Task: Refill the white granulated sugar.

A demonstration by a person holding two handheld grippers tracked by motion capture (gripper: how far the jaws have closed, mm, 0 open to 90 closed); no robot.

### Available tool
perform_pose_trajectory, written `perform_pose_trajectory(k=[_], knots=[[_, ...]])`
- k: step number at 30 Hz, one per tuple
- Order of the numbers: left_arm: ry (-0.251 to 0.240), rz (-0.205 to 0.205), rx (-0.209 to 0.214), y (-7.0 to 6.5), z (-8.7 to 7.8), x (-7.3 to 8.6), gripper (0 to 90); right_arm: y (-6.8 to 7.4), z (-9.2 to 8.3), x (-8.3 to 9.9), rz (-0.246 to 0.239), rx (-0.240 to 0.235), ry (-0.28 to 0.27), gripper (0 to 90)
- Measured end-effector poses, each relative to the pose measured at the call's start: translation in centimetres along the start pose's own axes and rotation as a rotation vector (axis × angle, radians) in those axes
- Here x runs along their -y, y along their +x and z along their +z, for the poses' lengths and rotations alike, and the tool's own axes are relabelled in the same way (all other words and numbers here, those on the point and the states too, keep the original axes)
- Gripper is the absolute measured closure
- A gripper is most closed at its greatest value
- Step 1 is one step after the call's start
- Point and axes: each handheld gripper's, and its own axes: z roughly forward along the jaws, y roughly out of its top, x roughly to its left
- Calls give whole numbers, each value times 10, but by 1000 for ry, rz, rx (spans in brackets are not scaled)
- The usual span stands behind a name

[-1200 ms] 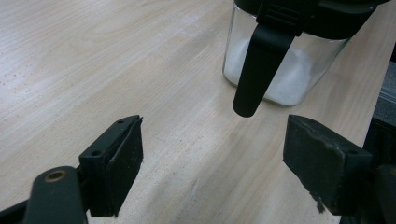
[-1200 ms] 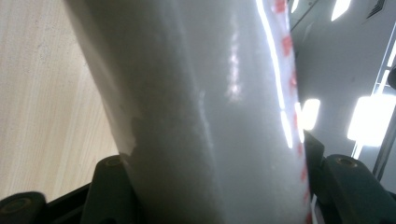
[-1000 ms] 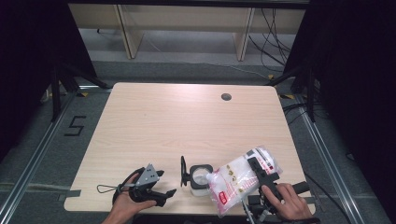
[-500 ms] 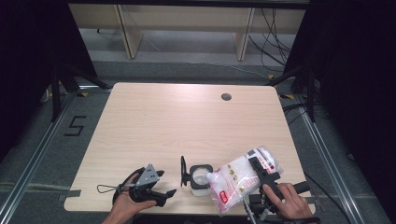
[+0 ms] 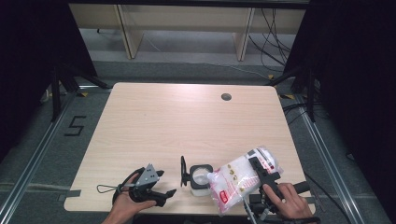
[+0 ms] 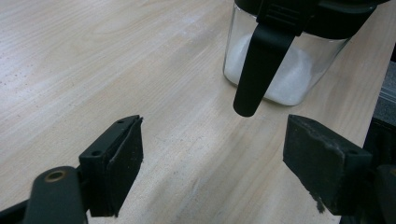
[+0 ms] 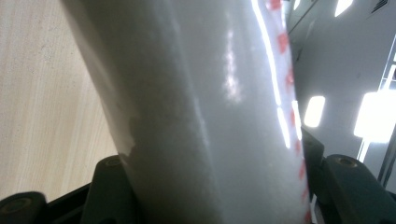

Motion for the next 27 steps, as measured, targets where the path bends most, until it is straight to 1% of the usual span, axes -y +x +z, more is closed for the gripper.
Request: perform_pose_trajectory(k=[1,3,4,5,6,7,9,10,11,12,13,14,15,16,17,18,19,20,21,23,24,25,26,27], knots=[[0,9,-1,0,0,0,195,1,0,0,6,0,2,445],[-4,-6,-1,0,0,1,195,0,0,0,2,0,-1,444],[-5,8,3,0,0,1,195,0,0,0,1,-1,1,445],[-5,11,4,1,0,1,195,-2,1,0,-27,14,-11,445],[-3,16,1,1,0,0,195,-2,1,0,-29,15,-14,445],[-4,7,0,0,0,1,195,-2,2,0,-24,28,-28,445],[-1,5,-1,0,0,0,195,1,1,1,2,9,-6,445],[-1,6,4,0,0,0,195,0,1,1,-2,11,-10,445],[-2,6,0,0,0,0,195,0,1,1,-1,10,-8,445],[-3,4,4,0,0,0,195,1,1,1,1,25,-19,445],[-4,18,7,1,0,0,195,0,2,1,-9,28,-26,445],[-5,20,9,1,0,0,195,-1,2,1,-21,42,-38,445],[-7,20,8,1,0,0,196,0,2,1,-20,35,-35,445],[-6,21,8,1,0,0,196,1,2,1,0,26,-22,445],[-4,23,5,1,0,0,195,1,2,1,4,23,-22,445],[-4,12,8,0,0,0,195,1,1,1,9,-7,0,445],[-5,8,9,0,0,0,195,1,1,1,4,-2,-5,445],[-4,20,9,1,0,0,195,-1,1,1,-12,5,-9,445],[-23,-1,8,0,1,1,195,-1,1,1,-13,2,-5,445],[-24,0,8,0,1,1,195,0,2,1,-8,3,-7,445],[-23,-25,4,-2,1,1,196,0,2,1,-9,0,-7,445],[-25,-11,5,-1,1,1,195,0,2,1,-7,-1,-8,445],[-33,-11,9,-1,2,1,195,0,2,1,-9,0,-10,446],[-6,21,8,1,0,0,195,0,1,0,-2,-7,1,445]])
